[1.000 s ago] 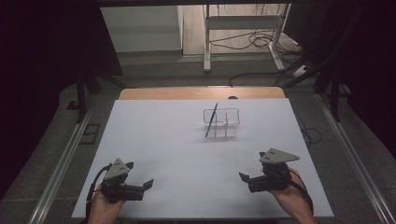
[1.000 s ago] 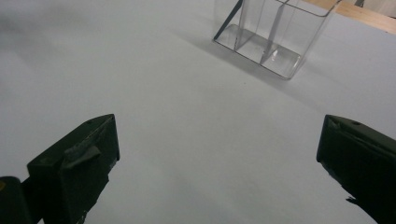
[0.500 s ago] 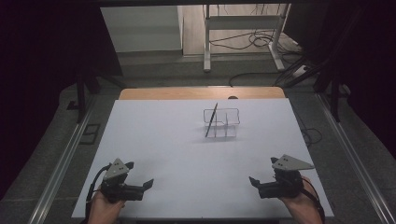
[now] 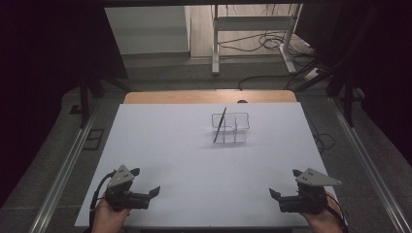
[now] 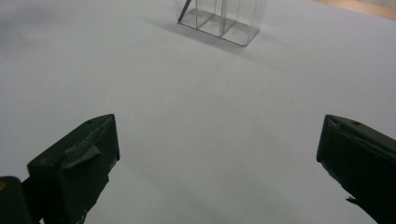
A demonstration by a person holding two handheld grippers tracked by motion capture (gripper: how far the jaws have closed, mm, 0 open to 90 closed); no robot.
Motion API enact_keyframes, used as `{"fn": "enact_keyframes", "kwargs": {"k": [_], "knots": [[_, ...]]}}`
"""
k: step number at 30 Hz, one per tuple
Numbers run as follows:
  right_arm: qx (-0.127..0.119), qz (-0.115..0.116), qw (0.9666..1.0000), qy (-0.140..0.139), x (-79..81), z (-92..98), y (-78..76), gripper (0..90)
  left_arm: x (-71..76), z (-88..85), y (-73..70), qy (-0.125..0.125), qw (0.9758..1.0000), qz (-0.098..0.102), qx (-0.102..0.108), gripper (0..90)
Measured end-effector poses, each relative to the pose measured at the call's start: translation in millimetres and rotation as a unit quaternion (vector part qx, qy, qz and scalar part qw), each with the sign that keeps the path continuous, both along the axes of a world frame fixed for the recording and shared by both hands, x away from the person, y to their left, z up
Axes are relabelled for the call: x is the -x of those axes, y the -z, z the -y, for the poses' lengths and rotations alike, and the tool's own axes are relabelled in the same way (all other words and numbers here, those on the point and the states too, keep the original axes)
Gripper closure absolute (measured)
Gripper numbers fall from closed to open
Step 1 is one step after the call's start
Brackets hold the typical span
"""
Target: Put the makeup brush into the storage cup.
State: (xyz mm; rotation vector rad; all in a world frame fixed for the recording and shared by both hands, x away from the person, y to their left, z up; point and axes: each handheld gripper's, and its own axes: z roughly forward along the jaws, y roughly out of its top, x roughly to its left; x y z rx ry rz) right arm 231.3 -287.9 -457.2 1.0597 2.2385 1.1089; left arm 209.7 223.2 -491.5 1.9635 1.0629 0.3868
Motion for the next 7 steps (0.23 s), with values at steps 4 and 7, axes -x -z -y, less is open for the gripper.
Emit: {"fn": "enact_keyframes", "kwargs": {"k": [4,7], "knots": [[0.004,-0.013,0.9999,0.002,1.2,4.6,5.5,0.0,-0.3,0.2,-0.4,0.0,1.0,0.003,-0.001,1.5],[0.004,-0.017,0.9999,0.0,0.3,4.4,6.6,0.0,-0.5,0.8,-0.5,0.001,1.0,0.005,0.0,1.5]]}}
